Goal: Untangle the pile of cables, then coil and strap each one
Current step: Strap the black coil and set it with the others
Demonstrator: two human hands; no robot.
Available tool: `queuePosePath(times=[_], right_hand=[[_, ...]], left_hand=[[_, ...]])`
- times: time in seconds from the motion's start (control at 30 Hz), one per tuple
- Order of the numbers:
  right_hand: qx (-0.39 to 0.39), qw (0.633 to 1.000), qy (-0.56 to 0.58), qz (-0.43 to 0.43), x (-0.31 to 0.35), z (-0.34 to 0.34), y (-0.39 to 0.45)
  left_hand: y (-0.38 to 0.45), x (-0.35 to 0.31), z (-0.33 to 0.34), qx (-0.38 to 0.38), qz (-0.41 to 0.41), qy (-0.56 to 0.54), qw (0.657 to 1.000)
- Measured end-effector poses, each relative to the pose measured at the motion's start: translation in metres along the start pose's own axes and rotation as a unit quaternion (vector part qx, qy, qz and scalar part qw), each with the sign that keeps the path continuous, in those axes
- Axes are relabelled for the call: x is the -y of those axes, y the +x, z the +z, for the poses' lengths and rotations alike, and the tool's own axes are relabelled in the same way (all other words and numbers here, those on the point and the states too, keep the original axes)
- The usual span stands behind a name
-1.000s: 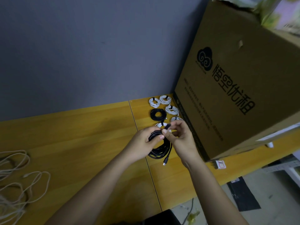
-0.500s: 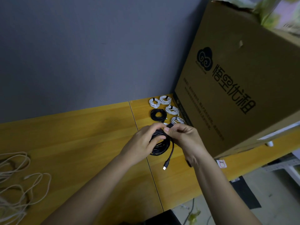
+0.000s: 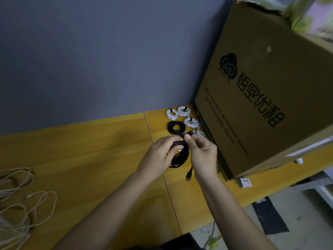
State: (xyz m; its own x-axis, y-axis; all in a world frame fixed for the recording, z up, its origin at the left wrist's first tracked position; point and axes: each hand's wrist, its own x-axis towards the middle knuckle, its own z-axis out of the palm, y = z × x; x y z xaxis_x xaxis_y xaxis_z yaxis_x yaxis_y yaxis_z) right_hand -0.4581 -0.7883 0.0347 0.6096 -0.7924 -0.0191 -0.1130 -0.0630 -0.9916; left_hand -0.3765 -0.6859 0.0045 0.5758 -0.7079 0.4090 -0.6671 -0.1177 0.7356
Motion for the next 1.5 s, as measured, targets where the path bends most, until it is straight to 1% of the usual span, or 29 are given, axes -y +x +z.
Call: queuePosePath(times=[0.13, 0.27, 0.4, 0.47, 0.57, 0.63, 0.73, 0.8, 0.87, 0.93, 1.03, 1.1, 1.2, 1.33, 1.43, 1.5], right_hand=[[0.035, 0.994, -0.094, -0.051, 0.007, -0.01, 0.016], [0.041, 0.971, -0.174, -0.156, 0.01, -0.014, 0.017], [0.039, 0.953, -0.188, -0.233, 0.003, -0.018, 0.013], [0.051, 0.95, -0.19, -0.244, 0.0, -0.021, 0.014], [0.097, 0.947, -0.191, -0.239, -0.003, -0.025, 0.015], [0.135, 0.939, -0.197, -0.248, -0.003, -0.029, 0.017], [0.179, 0.926, -0.203, -0.262, -0.003, -0.036, 0.02], [0.196, 0.924, -0.191, -0.269, -0.003, -0.04, 0.021], [0.208, 0.921, -0.18, -0.276, -0.004, -0.044, 0.021], [0.219, 0.918, -0.174, -0.281, -0.006, -0.047, 0.021], [0.224, 0.913, -0.175, -0.294, -0.006, -0.049, 0.023], [0.22, 0.915, -0.175, -0.288, -0.008, -0.048, 0.024], [0.207, 0.931, -0.16, -0.256, -0.014, -0.043, 0.024], [0.189, 0.955, -0.12, -0.196, -0.028, -0.032, 0.023], [0.183, 0.966, -0.096, -0.155, -0.041, -0.02, 0.025], [0.175, 0.972, -0.084, -0.134, -0.049, -0.009, 0.028]], left_hand=[[0.004, -0.004, 0.0, 0.037, -0.075, -0.05, 0.995], [0.013, -0.01, -0.003, 0.021, -0.113, -0.073, 0.991], [0.017, -0.013, -0.004, 0.047, -0.144, -0.086, 0.985], [0.018, -0.015, -0.003, 0.062, -0.167, -0.084, 0.98], [0.022, -0.015, -0.002, 0.078, -0.213, -0.106, 0.968], [0.025, -0.014, -0.003, 0.088, -0.244, -0.136, 0.956], [0.028, -0.013, -0.005, 0.122, -0.274, -0.19, 0.935], [0.03, -0.013, -0.007, 0.138, -0.285, -0.267, 0.91], [0.03, -0.014, -0.009, 0.147, -0.307, -0.347, 0.874], [0.03, -0.014, -0.011, 0.149, -0.331, -0.387, 0.848], [0.027, -0.012, -0.01, 0.15, -0.349, -0.42, 0.824], [0.025, -0.01, -0.008, 0.146, -0.339, -0.425, 0.827], [0.023, -0.003, -0.006, 0.14, -0.314, -0.396, 0.852], [0.021, 0.007, -0.007, 0.176, -0.276, -0.274, 0.904], [0.021, 0.02, -0.005, 0.185, -0.271, -0.19, 0.925], [0.021, 0.032, -0.004, 0.176, -0.259, -0.152, 0.938]])
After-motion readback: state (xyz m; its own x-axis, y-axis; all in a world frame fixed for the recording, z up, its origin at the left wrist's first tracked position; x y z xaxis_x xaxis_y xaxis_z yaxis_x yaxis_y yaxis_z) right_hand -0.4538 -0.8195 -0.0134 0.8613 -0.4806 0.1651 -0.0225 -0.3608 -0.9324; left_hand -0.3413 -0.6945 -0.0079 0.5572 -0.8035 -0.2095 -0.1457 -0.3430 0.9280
